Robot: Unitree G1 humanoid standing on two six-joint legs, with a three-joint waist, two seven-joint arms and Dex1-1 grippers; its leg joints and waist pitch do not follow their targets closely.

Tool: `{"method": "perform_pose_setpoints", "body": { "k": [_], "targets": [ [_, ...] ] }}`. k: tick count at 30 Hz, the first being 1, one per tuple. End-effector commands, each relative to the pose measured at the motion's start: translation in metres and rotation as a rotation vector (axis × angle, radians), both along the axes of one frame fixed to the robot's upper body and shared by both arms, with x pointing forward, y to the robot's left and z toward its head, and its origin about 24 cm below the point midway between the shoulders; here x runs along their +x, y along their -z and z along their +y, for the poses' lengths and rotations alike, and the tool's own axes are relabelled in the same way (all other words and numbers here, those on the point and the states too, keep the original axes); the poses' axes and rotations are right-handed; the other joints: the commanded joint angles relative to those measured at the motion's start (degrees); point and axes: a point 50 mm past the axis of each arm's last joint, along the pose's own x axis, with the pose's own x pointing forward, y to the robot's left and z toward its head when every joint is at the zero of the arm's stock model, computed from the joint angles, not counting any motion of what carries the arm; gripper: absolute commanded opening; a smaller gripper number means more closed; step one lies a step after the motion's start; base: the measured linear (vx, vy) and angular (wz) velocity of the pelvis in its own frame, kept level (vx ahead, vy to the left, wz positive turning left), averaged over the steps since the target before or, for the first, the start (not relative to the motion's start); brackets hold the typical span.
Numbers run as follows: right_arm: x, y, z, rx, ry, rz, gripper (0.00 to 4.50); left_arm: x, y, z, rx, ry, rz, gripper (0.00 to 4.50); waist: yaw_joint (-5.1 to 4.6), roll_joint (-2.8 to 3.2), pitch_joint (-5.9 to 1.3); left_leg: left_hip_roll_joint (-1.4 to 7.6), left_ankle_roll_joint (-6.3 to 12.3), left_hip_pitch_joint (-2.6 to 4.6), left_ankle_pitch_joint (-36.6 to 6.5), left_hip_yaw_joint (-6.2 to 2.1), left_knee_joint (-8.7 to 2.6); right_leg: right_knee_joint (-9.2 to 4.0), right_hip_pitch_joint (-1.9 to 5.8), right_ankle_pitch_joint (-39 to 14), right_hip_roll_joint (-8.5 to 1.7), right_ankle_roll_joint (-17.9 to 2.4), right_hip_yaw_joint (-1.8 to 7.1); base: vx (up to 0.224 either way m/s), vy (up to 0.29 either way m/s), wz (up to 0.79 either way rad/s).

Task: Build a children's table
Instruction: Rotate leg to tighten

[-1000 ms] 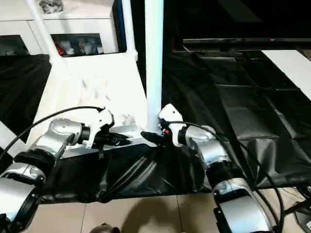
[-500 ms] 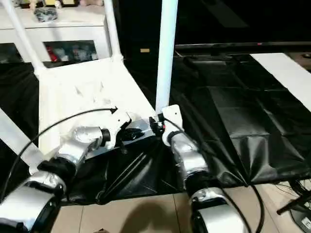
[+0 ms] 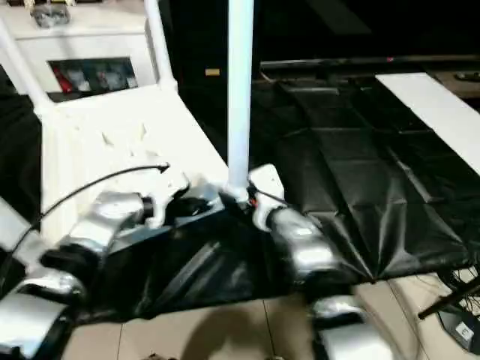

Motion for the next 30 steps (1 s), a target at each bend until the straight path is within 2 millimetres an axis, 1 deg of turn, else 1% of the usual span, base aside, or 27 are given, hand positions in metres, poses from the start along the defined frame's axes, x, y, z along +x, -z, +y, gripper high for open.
{"method": "perform_pose_setpoints", "body": {
  "k": [1,2,3,4,5,6,7,8,10,11,12,13,14,15,16,18,19,22,26,28,30],
  "targets": [
    [-0.005,-0.008,0.008,0.018,-0.158,0.001,4.29,-0.012,0.015,0.005,0.058,0.087,0.09,0.0,0.75,-0.5,-3.61,0.98,4.42,-0.01,-13.66,0.4,-3.25,-3.17,2.85,-12.02,-2.26,-12.9,1.32,0.063,-0.012,0.01],
    [-0.006,-0.012,0.0,0.005,-0.23,0.02,4.29,-0.017,0.012,0.009,0.043,0.156,0.114,0.0,0.96,-0.59,-3.75,1.03,5.13,-0.03,-11.42,0.55,-2.96,-2.61,3.02,-7.65,-2.11,-14.25,1.18,0.061,-0.004,-0.01],
    [-0.006,-0.012,-0.002,-0.002,-0.251,0.027,4.29,-0.018,0.012,0.01,0.037,0.179,0.123,0.0,1.12,-0.5,-3.8,1.08,5.87,-0.05,-10.26,0.65,-2.77,-2.3,3.07,-4.92,-2.13,-15.41,1.11,0.053,0.0,0.0],
    [-0.006,-0.012,-0.003,-0.006,-0.263,0.029,4.29,-0.019,0.011,0.011,0.034,0.19,0.128,0.0,1.44,-0.34,-3.9,1.18,6.21,0.27,-9.74,0.81,-2.56,-2.1,2.83,-2.94,-2.18,-16.31,1.15,0.053,0.0,0.0],
    [-0.007,-0.013,-0.005,-0.031,-0.301,0.032,4.29,-0.021,0.01,0.012,0.024,0.221,0.139,0.0,1.6,-0.8,-3.9,1.25,6.4,0.3,-9.47,0.87,-2.53,-2.0,2.88,-2.28,-2.21,-16.65,1.13,0.0,0.0,0.0],
    [-0.007,-0.013,-0.006,-0.05,-0.329,0.035,4.29,-0.023,0.009,0.012,0.017,0.244,0.148,0.0,1.88,-0.6,-3.92,1.27,6.6,0.27,-8.65,0.82,-2.51,-1.76,2.98,-1.49,-2.33,-17.13,1.06,0.0,0.0,0.0],
    [-0.007,-0.013,-0.006,-0.05,-0.329,0.035,4.29,-0.023,0.009,0.012,0.017,0.244,0.148,0.0,1.98,-0.48,-3.91,1.36,6.65,0.43,-8.84,0.83,-2.52,-1.81,2.83,-1.73,-2.32,-17.26,1.02,0.0,0.0,0.0],
    [-0.008,-0.013,-0.008,-0.074,-0.36,0.036,4.29,-0.024,0.008,0.013,0.014,0.268,0.155,0.0,2.25,-0.68,-3.84,1.45,6.59,0.63,-9.11,0.94,-2.53,-1.9,2.72,-2.41,-2.35,-17.28,1.02,0.0,0.0,0.0],
    [-0.008,-0.014,-0.009,-0.097,-0.401,0.038,4.29,-0.027,0.007,0.016,0.022,0.3,0.162,0.0,2.67,-0.85,-3.75,1.6,6.27,0.65,-9.81,0.89,-2.7,-1.89,2.79,-4.38,-2.47,-16.93,0.92,0.0,0.0,0.0],
    [-0.008,-0.015,-0.01,-0.102,-0.412,0.038,4.29,-0.027,0.006,0.017,0.023,0.313,0.166,0.0,2.82,-0.63,-3.63,1.67,5.66,0.78,-10.88,0.89,-2.81,-2.04,2.6,-6.24,-2.48,-16.52,0.97,0.0,0.0,0.0],
    [-0.008,-0.016,-0.01,-0.102,-0.432,0.041,4.29,-0.028,0.005,0.018,0.022,0.327,0.174,0.0,2.91,-0.81,-3.52,1.77,4.88,0.93,-12.31,0.9,-2.98,-2.21,2.51,-8.0,-2.53,-16.1,1.0,0.0,0.0,0.0],
    [-0.008,-0.016,-0.01,-0.102,-0.432,0.041,4.29,-0.028,0.005,0.018,0.022,0.327,0.174,0.0,2.91,-0.78,-3.48,1.76,4.5,0.87,-12.8,0.85,-3.04,-2.16,2.58,-8.6,-2.57,-15.91,1.01,0.0,0.0,0.0],
    [-0.008,-0.017,-0.01,-0.101,-0.445,0.044,4.29,-0.029,0.005,0.019,0.02,0.334,0.18,0.0,2.91,-0.72,-3.32,1.75,3.84,0.9,-14.21,0.87,-3.2,-2.41,2.49,-10.26,-2.61,-15.37,1.06,0.0,0.0,0.0],
    [-0.008,-0.017,-0.01,-0.101,-0.45,0.046,4.29,-0.029,0.004,0.019,0.021,0.337,0.181,0.0,2.89,-0.8,-3.36,1.77,3.15,0.86,-14.92,0.76,-3.31,-2.42,2.62,-11.18,-2.7,-15.01,1.06,0.0,0.0,0.0],
    [-0.009,-0.018,-0.01,-0.103,-0.471,0.053,4.29,-0.03,0.004,0.02,0.026,0.349,0.187,0.0,2.92,-1.13,-3.38,1.7,2.97,0.81,-14.95,0.75,-3.26,-2.4,2.67,-11.57,-2.73,-14.69,1.08,0.0,0.0,0.0],
    [-0.008,-0.019,-0.008,-0.107,-0.512,0.07,4.02,-0.031,0.003,0.023,0.042,0.365,0.195,0.0,2.93,-1.28,-3.38,1.63,3.0,0.61,-14.6,0.71,-3.23,-2.33,2.76,-11.98,-2.83,-14.34,1.1,0.0,0.0,0.0],
    [-0.008,-0.019,-0.007,-0.112,-0.527,0.074,3.91,-0.031,0.003,0.024,0.05,0.368,0.195,0.0,2.97,-1.19,-3.37,1.68,2.95,0.68,-14.22,0.74,-3.21,-2.34,2.65,-11.62,-2.81,-14.38,1.13,0.0,0.0,0.0],
    [-0.008,-0.019,-0.005,-0.125,-0.558,0.085,3.59,-0.03,0.002,0.027,0.055,0.371,0.2,0.0,2.88,-1.3,-3.29,1.64,2.76,0.61,-13.95,0.71,-3.19,-2.2,2.69,-10.97,-2.76,-14.8,1.08,0.0,0.0,0.0],
    [-0.008,-0.018,-0.004,-0.122,-0.577,0.103,3.36,-0.03,0.002,0.028,0.061,0.367,0.202,0.0,2.9,-1.27,-3.23,1.67,2.41,0.71,-14.77,0.69,-3.19,-2.23,2.64,-11.87,-2.79,-14.89,1.14,0.0,0.0,0.0],
    [-0.007,-0.017,-0.002,-0.13,-0.583,0.105,3.07,-0.029,0.001,0.029,0.063,0.362,0.203,0.0,2.92,-1.29,-3.23,1.65,2.25,0.7,-14.7,0.66,-3.22,-2.22,2.68,-11.97,-2.79,-14.77,1.15,0.0,0.0,0.0],
    [-0.007,-0.017,-0.001,-0.133,-0.586,0.106,3.0,-0.028,0.0,0.029,0.063,0.358,0.202,0.0,2.84,-1.26,-3.21,1.61,2.14,0.7,-14.98,0.65,-3.22,-2.22,2.66,-12.55,-2.79,-14.82,1.14,0.0,0.0,0.0]
  ]
}}
